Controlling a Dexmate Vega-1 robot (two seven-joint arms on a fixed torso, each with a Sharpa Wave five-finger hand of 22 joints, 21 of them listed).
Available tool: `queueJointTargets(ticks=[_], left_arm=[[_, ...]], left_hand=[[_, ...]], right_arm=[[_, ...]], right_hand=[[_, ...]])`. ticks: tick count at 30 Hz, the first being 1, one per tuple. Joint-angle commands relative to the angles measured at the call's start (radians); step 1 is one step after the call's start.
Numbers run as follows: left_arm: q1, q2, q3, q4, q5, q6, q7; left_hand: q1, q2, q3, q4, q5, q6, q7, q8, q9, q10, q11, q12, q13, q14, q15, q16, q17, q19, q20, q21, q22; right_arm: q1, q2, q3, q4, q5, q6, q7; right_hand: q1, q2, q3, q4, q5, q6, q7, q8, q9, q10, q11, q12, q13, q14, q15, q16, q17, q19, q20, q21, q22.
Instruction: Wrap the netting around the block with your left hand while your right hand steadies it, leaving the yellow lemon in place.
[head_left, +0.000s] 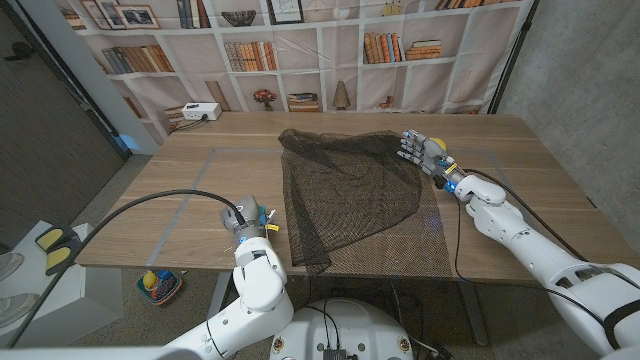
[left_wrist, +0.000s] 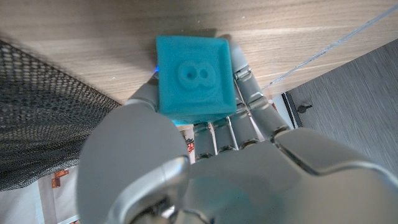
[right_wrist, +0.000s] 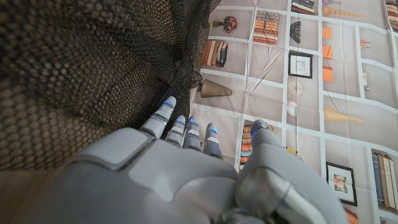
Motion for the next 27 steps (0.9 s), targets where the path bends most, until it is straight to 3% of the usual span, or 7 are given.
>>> queueJointTargets(ticks=[1,5,14,27], left_arm=[[-0.003,-0.042,-0.021,0.038,0.005,0.007,0.127],[-0.012,-0.033,-0.022,0.03,-0.047,0.007,0.193],[-0.046,-0.018,-0.023,0.029,-0.097,0.007,0.357],[-0.127,0.091,0.003,0.0,-0.171,-0.022,0.407]], left_hand=[[0.213,0.186,0.001,-0.005,-0.008,0.006,0.017,0.0,0.018,0.098,-0.076,0.043,0.039,0.192,-0.233,0.025,0.036,0.028,-0.069,0.051,0.009],[0.228,0.185,-0.001,-0.012,-0.006,0.012,0.024,-0.001,0.029,0.088,-0.065,0.061,0.064,0.21,-0.235,0.039,0.06,0.031,-0.078,0.079,0.015],[0.239,0.183,-0.004,-0.012,-0.004,0.027,0.028,0.001,0.043,0.086,-0.068,0.086,0.094,0.218,-0.235,0.045,0.085,0.024,-0.082,0.108,0.02],[0.245,0.181,-0.007,-0.008,-0.003,0.029,0.027,-0.002,0.059,0.078,-0.075,0.109,0.125,0.221,-0.235,0.045,0.107,0.013,-0.084,0.138,0.023]], right_arm=[[0.035,0.023,-0.009,0.059,-0.007,0.005,0.017],[0.04,0.027,-0.009,0.068,-0.008,0.007,0.017],[0.044,0.035,-0.008,0.071,-0.01,0.014,0.012],[0.037,0.04,0.004,0.048,-0.014,0.066,-0.002]], right_hand=[[-0.004,-0.001,0.006,0.003,0.005,0.01,0.002,0.001,0.003,0.007,-0.006,0.001,0.003,0.004,0.009,0.002,0.002,0.007,0.002,-0.001,0.005],[-0.004,-0.001,0.006,0.003,0.005,0.01,0.003,0.0,0.003,0.007,-0.005,0.001,0.003,0.006,0.009,0.003,0.002,0.007,0.001,-0.001,0.005],[-0.005,-0.001,0.007,0.003,0.005,0.011,0.003,0.0,0.003,0.009,-0.004,0.001,0.003,0.006,0.009,0.002,0.002,0.008,0.0,-0.001,0.005],[-0.004,-0.002,0.009,0.0,0.006,0.021,0.004,0.003,0.003,0.016,0.002,0.002,0.003,0.012,0.002,0.003,0.001,0.018,-0.015,0.003,0.005]])
